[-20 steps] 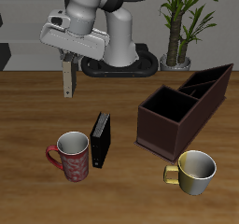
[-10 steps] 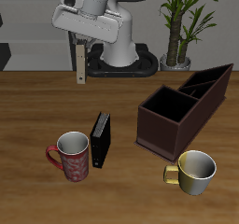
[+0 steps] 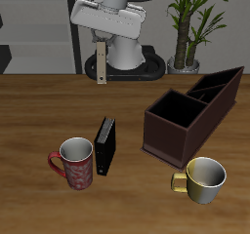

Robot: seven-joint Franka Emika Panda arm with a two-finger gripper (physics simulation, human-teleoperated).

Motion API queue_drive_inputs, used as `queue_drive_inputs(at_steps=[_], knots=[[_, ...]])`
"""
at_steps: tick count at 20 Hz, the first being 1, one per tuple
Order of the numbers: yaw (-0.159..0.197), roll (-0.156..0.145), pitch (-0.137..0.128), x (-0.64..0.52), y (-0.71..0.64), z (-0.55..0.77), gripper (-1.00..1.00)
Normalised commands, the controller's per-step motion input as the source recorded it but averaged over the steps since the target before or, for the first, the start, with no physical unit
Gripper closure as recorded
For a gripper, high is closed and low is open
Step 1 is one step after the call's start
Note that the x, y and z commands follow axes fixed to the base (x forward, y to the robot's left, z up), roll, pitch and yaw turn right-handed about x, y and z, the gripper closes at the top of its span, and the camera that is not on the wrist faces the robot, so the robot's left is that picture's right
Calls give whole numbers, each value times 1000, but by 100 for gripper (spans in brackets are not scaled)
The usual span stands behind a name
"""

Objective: Place the yellow book into the left desk caddy's right compartment

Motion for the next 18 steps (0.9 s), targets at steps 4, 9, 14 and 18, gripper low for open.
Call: queue_drive_inputs(at_steps=[4,9,14,18], knots=[[-22,29,6,119,315,140,100],[-6,56,-22,73,521,265,100],[-29,37,-8,124,470,214,100],[-5,67,8,151,550,97,100]])
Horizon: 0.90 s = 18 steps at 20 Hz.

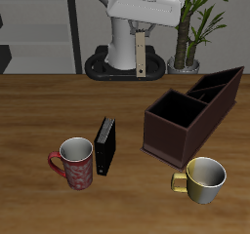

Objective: Place the yellow book into the left desk caddy's right compartment

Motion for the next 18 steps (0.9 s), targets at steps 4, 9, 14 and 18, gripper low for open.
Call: queue_drive_inputs(at_steps=[4,9,14,18], knots=[[-2,38,2,153,439,120,100],[5,4,9,174,206,112,100],[-3,1,23,273,192,76,100],[-2,-5,26,293,193,2,100]])
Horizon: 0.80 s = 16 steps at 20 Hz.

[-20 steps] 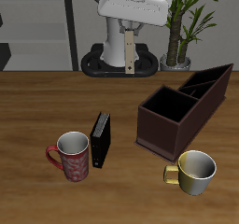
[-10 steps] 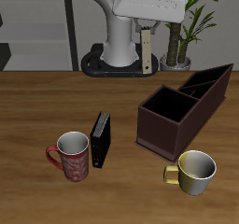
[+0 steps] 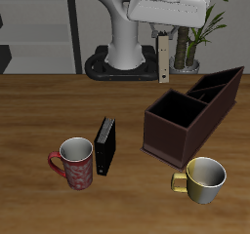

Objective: Place the yellow book into the left desk caddy's right compartment

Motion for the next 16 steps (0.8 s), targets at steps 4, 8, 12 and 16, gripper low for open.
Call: queue_drive_inputs(at_steps=[4,8,12,16], knots=[[-4,8,22,213,223,-59,100],[-5,20,29,75,175,-129,100],[13,36,24,32,202,-185,100],[8,14,34,123,99,-229,100]])
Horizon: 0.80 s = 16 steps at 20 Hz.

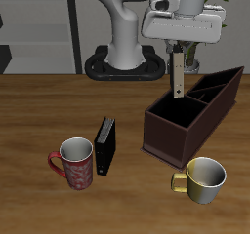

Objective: Place the yellow book into the left desk caddy's right compartment

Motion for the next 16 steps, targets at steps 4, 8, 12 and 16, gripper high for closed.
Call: queue_drive_inputs(at_steps=[4,8,12,16], knots=[[5,0,16,90,17,-138,100],[-1,1,19,48,-24,-137,100],[7,-1,25,87,9,-215,100],[5,4,30,79,7,-236,100]])
